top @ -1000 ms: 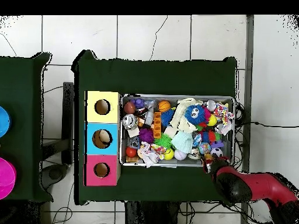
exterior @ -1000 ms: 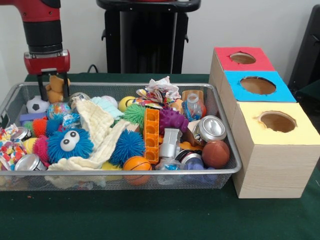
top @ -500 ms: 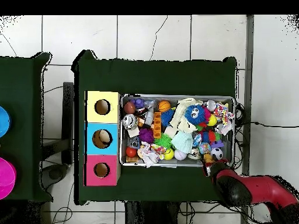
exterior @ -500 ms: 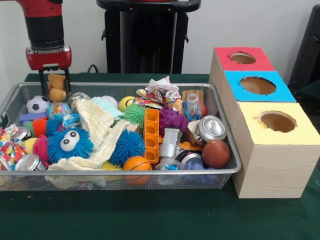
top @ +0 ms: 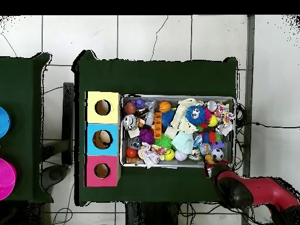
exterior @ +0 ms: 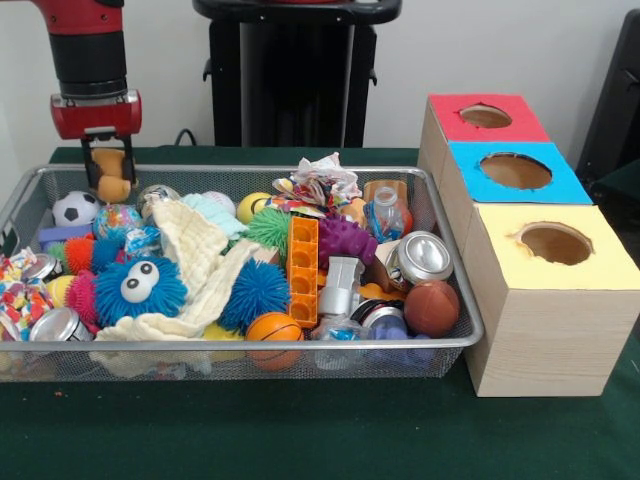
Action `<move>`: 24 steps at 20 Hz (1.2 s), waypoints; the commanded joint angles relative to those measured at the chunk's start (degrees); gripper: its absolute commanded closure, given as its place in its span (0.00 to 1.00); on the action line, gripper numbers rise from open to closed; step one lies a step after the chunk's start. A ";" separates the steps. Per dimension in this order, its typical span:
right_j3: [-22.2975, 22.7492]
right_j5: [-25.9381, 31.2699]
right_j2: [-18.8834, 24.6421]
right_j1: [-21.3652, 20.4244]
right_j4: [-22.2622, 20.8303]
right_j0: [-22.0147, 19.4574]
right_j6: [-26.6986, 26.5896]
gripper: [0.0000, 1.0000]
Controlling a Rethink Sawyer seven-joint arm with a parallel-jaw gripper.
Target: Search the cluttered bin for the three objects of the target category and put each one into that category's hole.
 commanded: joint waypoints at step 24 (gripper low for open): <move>-3.00 9.03 -0.21 -4.88 8.52 11.47 -1.83 1.00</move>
